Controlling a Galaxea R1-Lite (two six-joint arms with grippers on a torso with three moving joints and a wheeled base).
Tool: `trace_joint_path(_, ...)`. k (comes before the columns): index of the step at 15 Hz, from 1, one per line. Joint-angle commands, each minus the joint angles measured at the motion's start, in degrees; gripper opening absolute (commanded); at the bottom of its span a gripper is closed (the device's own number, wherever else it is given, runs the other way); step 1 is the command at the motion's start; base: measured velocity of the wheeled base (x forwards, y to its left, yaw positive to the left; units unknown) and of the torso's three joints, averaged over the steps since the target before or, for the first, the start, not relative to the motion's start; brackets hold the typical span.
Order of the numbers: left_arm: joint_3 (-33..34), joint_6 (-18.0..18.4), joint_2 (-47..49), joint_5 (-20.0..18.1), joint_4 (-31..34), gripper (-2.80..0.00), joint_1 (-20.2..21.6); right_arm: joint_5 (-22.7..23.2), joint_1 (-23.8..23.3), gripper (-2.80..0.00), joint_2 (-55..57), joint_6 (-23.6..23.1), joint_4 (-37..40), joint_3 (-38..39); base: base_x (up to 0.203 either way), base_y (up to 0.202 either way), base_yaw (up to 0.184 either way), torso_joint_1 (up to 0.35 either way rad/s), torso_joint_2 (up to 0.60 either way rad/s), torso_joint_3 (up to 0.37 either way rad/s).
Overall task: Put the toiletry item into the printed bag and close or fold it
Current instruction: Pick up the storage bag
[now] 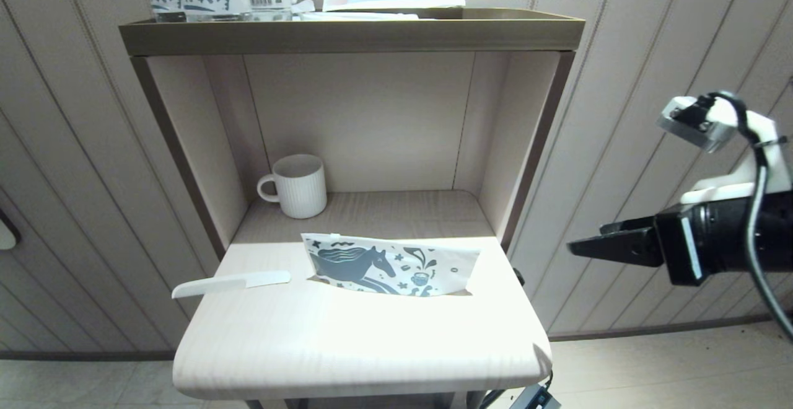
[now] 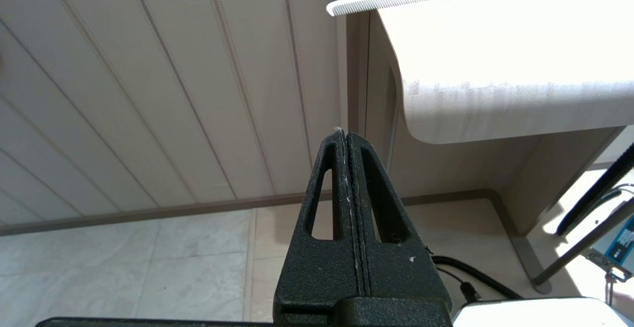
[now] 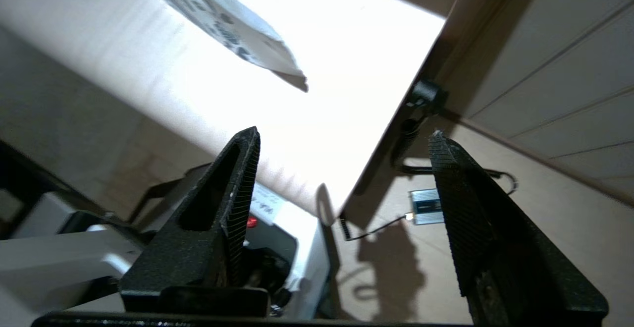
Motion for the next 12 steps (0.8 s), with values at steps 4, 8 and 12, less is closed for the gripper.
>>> trace_joint_path(4,0.0,0.1,0.0,0.0,0.2,-2.8,0.0,13.7,-4.2,0.0,5.2,-16.7,-15.7,8.9,0.0,0.0,0.0,0.0,0.0,0.0)
trace_joint_path(8,0.0,0.1,0.0,0.0,0.1,-2.8,0.0,29.2,-6.0,0.0,6.7,-21.7,-20.5,14.4,0.0,0.0,0.0,0.0,0.0,0.0)
trace_joint_path(12,0.0,0.0,0.0,0.0,0.1,-2.8,0.0,29.7,-6.1,0.0,12.4,-22.8,-21.4,13.9,0.0,0.0,0.0,0.0,0.0,0.0)
